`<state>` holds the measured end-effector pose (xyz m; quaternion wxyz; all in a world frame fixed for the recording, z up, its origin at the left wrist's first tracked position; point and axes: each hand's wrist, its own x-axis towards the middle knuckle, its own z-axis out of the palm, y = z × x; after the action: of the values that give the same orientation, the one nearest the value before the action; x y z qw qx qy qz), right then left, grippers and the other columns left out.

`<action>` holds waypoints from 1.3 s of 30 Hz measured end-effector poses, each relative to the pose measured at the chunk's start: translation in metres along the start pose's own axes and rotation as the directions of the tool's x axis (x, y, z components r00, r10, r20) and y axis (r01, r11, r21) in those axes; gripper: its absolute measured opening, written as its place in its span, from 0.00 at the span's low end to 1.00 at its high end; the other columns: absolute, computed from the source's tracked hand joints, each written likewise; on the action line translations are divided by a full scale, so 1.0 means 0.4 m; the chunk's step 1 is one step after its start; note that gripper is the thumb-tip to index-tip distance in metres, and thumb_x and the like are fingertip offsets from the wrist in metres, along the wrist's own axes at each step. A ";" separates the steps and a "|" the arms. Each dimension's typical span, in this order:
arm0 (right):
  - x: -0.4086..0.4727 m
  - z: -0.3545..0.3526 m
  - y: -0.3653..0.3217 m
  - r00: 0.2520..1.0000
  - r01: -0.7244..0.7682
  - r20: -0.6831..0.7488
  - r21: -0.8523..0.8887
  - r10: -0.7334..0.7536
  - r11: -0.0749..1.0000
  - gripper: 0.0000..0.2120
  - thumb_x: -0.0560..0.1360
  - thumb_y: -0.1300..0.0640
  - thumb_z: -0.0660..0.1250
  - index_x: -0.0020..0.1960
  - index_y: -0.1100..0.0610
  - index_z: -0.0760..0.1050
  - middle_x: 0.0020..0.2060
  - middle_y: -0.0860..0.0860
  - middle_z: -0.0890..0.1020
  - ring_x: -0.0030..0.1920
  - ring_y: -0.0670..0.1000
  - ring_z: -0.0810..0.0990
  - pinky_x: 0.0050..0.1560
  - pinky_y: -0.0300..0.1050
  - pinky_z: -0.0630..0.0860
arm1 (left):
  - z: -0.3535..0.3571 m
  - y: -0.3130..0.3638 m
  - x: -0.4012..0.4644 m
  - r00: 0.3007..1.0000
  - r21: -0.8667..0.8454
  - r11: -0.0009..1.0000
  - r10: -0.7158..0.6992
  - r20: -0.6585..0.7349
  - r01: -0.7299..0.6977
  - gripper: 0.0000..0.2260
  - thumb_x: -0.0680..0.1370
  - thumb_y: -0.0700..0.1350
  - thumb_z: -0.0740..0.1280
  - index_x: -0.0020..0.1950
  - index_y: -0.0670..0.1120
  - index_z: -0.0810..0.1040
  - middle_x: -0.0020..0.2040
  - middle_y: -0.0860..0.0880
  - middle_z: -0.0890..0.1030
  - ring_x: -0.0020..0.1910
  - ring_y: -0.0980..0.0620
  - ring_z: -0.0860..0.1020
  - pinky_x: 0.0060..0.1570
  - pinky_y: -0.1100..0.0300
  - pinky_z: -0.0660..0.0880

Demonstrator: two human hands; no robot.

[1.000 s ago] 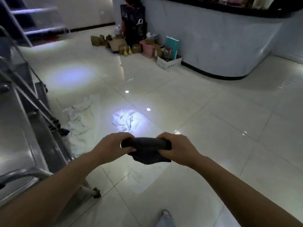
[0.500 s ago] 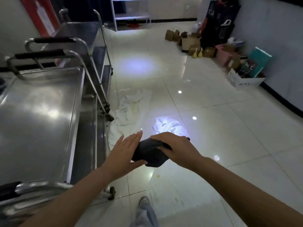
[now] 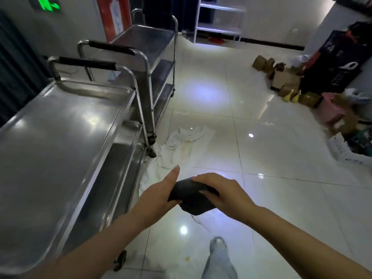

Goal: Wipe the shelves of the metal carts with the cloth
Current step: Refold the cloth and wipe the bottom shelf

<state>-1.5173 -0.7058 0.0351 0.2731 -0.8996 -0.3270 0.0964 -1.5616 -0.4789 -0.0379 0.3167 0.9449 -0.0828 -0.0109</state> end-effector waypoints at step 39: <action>1.002 0.293 0.288 0.309 0.664 0.730 0.294 -0.610 0.688 0.26 0.76 0.61 0.66 0.72 0.45 0.68 0.64 0.47 0.72 0.60 0.49 0.74 0.59 0.30 0.67 | 0.085 -0.217 0.247 0.342 0.110 0.329 -0.827 -0.445 0.938 0.23 0.78 0.54 0.61 0.67 0.40 0.76 0.63 0.40 0.78 0.58 0.41 0.80 0.60 0.36 0.71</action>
<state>-1.1891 -0.4721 -0.1245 0.0886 -0.5647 -0.7408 0.3528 -1.4536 -0.4472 -0.1138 0.0933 0.8592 0.5027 -0.0211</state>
